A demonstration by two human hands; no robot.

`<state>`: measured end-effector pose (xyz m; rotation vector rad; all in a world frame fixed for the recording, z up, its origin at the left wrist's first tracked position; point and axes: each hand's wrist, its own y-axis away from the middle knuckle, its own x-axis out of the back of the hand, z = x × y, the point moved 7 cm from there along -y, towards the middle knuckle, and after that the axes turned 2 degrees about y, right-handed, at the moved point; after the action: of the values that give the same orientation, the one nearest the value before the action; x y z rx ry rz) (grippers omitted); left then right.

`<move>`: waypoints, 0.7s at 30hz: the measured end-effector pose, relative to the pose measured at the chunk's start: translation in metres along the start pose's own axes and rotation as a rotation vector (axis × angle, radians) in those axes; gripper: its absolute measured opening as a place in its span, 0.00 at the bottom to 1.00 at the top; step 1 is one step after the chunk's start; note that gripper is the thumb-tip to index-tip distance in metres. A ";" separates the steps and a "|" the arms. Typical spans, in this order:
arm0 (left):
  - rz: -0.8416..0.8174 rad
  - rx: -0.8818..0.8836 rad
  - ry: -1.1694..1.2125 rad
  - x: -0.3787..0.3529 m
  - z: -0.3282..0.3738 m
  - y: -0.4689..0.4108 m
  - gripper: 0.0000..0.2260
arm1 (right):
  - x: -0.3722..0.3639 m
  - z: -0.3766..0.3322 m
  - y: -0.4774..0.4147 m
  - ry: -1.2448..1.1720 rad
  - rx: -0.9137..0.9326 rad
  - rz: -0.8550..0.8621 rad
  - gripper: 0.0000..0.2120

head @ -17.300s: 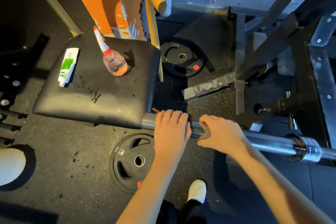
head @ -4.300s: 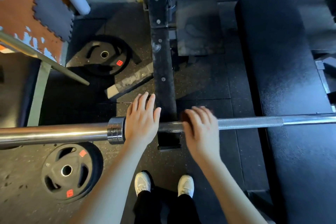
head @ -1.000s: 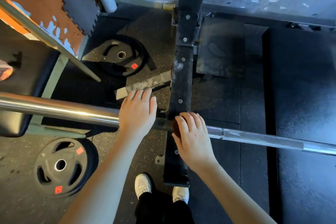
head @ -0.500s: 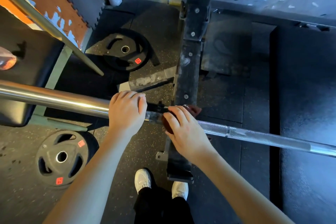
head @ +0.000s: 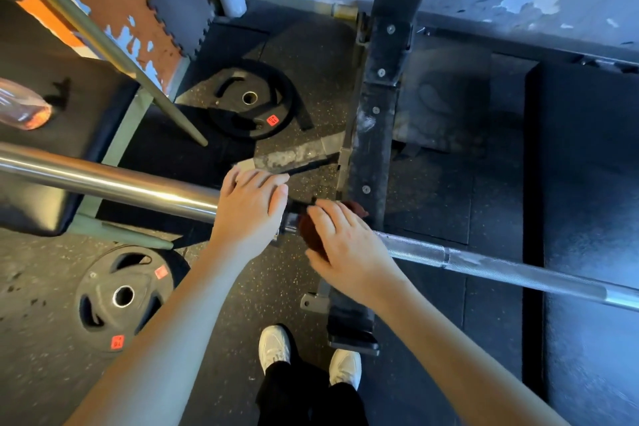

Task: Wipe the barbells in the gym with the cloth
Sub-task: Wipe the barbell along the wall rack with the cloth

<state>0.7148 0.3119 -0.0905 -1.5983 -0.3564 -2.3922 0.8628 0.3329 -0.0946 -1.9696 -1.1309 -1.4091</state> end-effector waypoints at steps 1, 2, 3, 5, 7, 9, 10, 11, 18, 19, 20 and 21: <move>-0.005 -0.012 -0.029 0.001 -0.005 0.003 0.31 | 0.005 0.011 0.011 0.000 0.006 -0.025 0.28; -0.004 -0.019 -0.059 0.002 -0.009 0.005 0.30 | 0.012 0.022 0.024 0.040 0.017 -0.002 0.28; 0.009 -0.026 -0.083 0.003 -0.012 0.007 0.29 | 0.018 0.032 0.035 0.086 0.017 0.038 0.28; 0.049 -0.016 -0.095 0.004 -0.013 0.009 0.28 | 0.017 0.039 0.044 0.147 -0.013 0.084 0.28; 0.072 0.005 -0.078 0.005 -0.010 0.009 0.26 | 0.005 0.025 0.029 0.163 -0.057 0.091 0.29; 0.032 -0.027 -0.093 0.006 -0.005 0.005 0.26 | -0.009 0.001 0.002 0.155 -0.084 0.099 0.30; -0.026 -0.052 -0.089 0.007 -0.003 0.003 0.24 | -0.012 -0.009 -0.009 0.157 -0.073 0.101 0.30; -0.105 -0.055 -0.047 0.009 -0.005 0.001 0.21 | -0.013 -0.013 -0.015 0.158 -0.059 0.088 0.31; -0.503 -0.153 -0.127 0.011 -0.017 0.007 0.40 | 0.008 0.021 0.022 0.227 -0.085 0.191 0.28; -0.482 -0.160 -0.129 0.009 -0.018 0.006 0.41 | 0.003 0.014 0.016 0.235 -0.101 0.196 0.29; -0.470 -0.163 -0.126 0.008 -0.017 0.007 0.41 | -0.004 0.003 0.005 0.234 -0.105 0.190 0.29; -0.462 -0.162 -0.118 0.007 -0.017 0.007 0.41 | -0.011 -0.009 -0.006 0.226 -0.099 0.179 0.30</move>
<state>0.6998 0.2994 -0.0900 -1.9079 -0.6292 -2.7239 0.8514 0.3254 -0.1024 -1.8678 -0.7783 -1.5691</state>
